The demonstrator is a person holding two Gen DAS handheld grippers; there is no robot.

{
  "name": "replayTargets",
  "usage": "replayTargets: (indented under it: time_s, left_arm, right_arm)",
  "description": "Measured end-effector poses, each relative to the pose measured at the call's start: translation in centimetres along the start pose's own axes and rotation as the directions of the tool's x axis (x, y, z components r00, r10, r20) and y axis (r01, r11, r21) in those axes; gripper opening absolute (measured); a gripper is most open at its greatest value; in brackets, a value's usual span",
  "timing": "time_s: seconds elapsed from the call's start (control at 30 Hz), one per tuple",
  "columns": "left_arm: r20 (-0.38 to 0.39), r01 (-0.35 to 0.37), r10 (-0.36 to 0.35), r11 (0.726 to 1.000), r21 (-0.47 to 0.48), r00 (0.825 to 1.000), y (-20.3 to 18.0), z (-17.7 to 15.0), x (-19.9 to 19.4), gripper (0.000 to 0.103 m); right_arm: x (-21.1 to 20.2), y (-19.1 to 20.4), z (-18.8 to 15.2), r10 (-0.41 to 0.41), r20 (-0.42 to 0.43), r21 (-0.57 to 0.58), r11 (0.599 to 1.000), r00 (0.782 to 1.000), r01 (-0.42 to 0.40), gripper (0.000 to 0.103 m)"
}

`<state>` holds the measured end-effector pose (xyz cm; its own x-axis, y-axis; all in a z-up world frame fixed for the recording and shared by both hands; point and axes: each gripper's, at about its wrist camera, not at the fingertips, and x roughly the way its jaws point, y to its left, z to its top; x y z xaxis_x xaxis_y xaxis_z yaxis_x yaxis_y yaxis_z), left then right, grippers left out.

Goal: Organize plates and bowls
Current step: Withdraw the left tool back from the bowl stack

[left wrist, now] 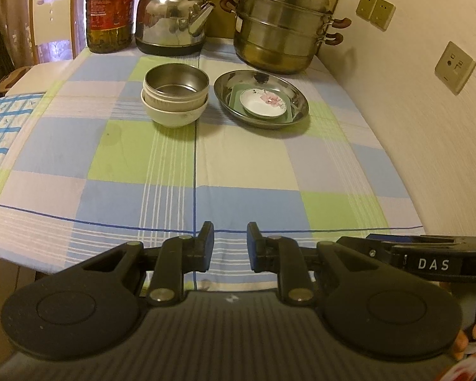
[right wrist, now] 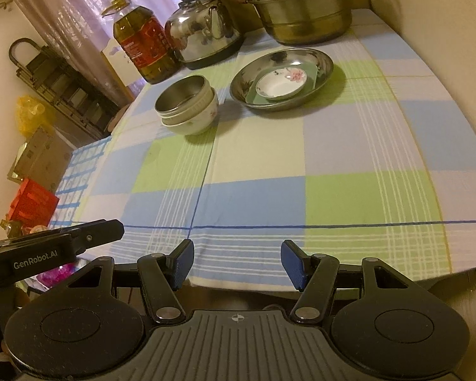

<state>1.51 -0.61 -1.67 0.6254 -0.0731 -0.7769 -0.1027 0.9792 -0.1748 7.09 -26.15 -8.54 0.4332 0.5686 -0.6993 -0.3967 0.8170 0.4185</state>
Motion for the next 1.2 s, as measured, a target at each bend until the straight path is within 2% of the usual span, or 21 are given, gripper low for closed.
replayTargets:
  time_s: [0.83, 1.0, 1.2]
  left_arm:
    - [-0.045, -0.008, 0.008, 1.000, 0.015, 0.999, -0.8, -0.1, 0.8, 0.019]
    - [-0.064, -0.016, 0.017, 1.000, 0.006, 0.998, 0.0, 0.7, 2.0, 0.019]
    - [-0.051, -0.043, 0.041, 0.999, -0.029, 0.998, 2.4, 3.1, 4.2, 0.020]
  right_arm:
    - [0.4, -1.3, -0.1, -0.010, -0.023, 0.032, 0.999, 1.000, 0.011, 0.061]
    - [1.6, -1.5, 0.6, -0.017, -0.043, 0.035, 0.999, 0.999, 0.019, 0.061]
    - [3.4, -1.4, 2.6, -0.041, -0.044, 0.018, 0.999, 0.998, 0.042, 0.061]
